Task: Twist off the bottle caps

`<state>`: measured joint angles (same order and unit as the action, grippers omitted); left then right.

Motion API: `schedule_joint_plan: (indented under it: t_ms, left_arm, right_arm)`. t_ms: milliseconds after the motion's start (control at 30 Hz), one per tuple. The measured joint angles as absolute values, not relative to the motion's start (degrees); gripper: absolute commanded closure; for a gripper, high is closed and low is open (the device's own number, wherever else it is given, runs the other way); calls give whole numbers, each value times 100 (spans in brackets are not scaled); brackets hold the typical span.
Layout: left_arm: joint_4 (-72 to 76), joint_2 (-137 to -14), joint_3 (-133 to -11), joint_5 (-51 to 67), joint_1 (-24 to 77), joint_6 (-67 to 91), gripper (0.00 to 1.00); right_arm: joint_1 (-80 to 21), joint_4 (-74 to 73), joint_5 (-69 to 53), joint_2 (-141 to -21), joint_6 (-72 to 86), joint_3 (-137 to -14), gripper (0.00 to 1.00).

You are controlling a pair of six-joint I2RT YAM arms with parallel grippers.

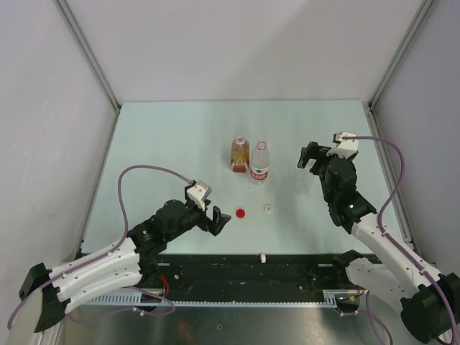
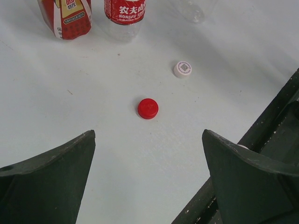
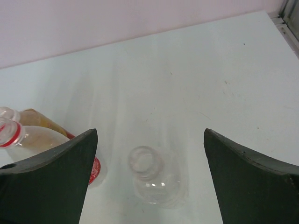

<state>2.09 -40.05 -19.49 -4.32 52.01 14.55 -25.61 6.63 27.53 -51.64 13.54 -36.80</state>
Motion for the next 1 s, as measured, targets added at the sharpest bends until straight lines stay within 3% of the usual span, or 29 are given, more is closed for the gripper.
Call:
schedule_joint_plan:
  t_ms: [1000]
  left_arm:
    - [211,-4351,-1949,-436,5201,1667,1]
  right_arm:
    - [-2561,582,1518,-4429,1671,-3688,1]
